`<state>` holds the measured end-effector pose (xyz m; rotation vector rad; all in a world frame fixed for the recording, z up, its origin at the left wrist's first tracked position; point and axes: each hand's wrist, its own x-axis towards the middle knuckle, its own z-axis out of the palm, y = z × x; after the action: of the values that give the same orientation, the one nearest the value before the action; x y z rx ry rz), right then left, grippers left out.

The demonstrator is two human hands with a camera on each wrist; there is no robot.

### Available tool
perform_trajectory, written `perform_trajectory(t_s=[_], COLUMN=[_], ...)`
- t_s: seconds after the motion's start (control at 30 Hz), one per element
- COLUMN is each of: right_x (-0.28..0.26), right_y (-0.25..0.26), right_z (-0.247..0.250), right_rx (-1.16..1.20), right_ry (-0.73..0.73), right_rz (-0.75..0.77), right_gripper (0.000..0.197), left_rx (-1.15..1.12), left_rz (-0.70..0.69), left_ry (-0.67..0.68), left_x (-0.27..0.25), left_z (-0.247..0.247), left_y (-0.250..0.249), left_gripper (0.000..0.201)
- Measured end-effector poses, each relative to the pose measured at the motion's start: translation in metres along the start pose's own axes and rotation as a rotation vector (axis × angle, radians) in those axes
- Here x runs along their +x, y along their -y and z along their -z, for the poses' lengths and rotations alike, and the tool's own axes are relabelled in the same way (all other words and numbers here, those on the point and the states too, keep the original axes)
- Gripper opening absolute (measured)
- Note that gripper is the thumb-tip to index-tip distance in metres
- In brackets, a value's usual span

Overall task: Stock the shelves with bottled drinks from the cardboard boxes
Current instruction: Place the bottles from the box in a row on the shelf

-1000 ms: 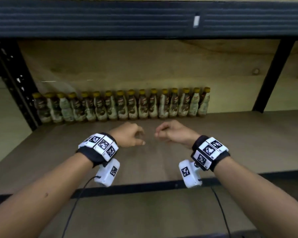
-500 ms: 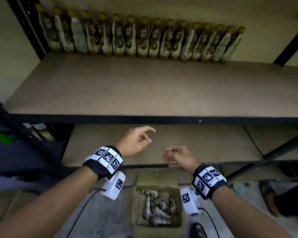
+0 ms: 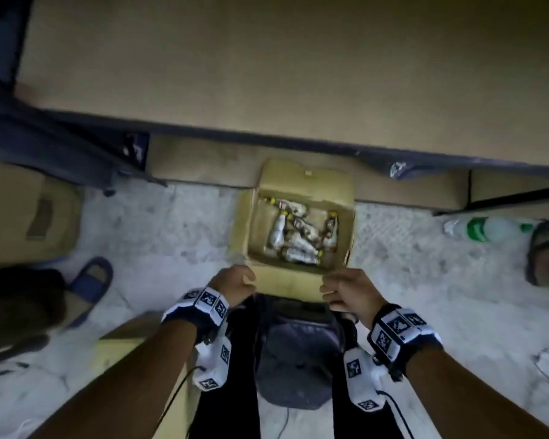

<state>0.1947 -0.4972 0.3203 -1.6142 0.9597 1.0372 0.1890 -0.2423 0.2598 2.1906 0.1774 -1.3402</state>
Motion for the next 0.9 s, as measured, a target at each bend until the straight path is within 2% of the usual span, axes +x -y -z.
perform_trajectory(t_s=[0.17, 0.3, 0.5, 0.63, 0.7, 0.77, 0.83, 0.9], right_x=[0.095, 0.142, 0.18, 0.216, 0.24, 0.27, 0.301, 0.335], right_y=[-0.06, -0.121, -0.161, -0.145, -0.119, -0.085, -0.049, -0.022], right_z=[-0.013, -0.021, -0.011, 0.001, 0.008, 0.015, 0.019, 0.019], right_rx=[-0.048, 0.03, 0.055, 0.099, 0.134, 0.068, 0.015, 0.041], right_ry=[0.065, 0.229, 0.168, 0.11, 0.11, 0.092, 0.013, -0.064], right_rz=[-0.042, -0.165, -0.226, -0.164, -0.112, 0.0, 0.126, 0.182], right_gripper=[0.012, 0.023, 0.017, 0.009, 0.01, 0.014, 0.016, 0.013], left_rx=[-0.215, -0.212, -0.183, -0.171, -0.141, -0.065, 0.042, 0.089], left_rz=[0.096, 0.112, 0.094, 0.063, 0.047, 0.053, 0.102, 0.123], left_ry=[-0.011, -0.024, 0.012, -0.002, -0.016, -0.034, -0.062, -0.117], left_x=[0.083, 0.148, 0.209, 0.245, 0.268, 0.297, 0.331, 0.364], left_z=[-0.049, -0.075, -0.106, -0.114, -0.108, -0.098, -0.089, -0.081], left_y=[0.022, 0.035, 0.026, 0.015, 0.005, -0.004, -0.008, -0.007], left_gripper=[0.017, 0.013, 0.02, 0.022, 0.022, 0.022, 0.021, 0.028])
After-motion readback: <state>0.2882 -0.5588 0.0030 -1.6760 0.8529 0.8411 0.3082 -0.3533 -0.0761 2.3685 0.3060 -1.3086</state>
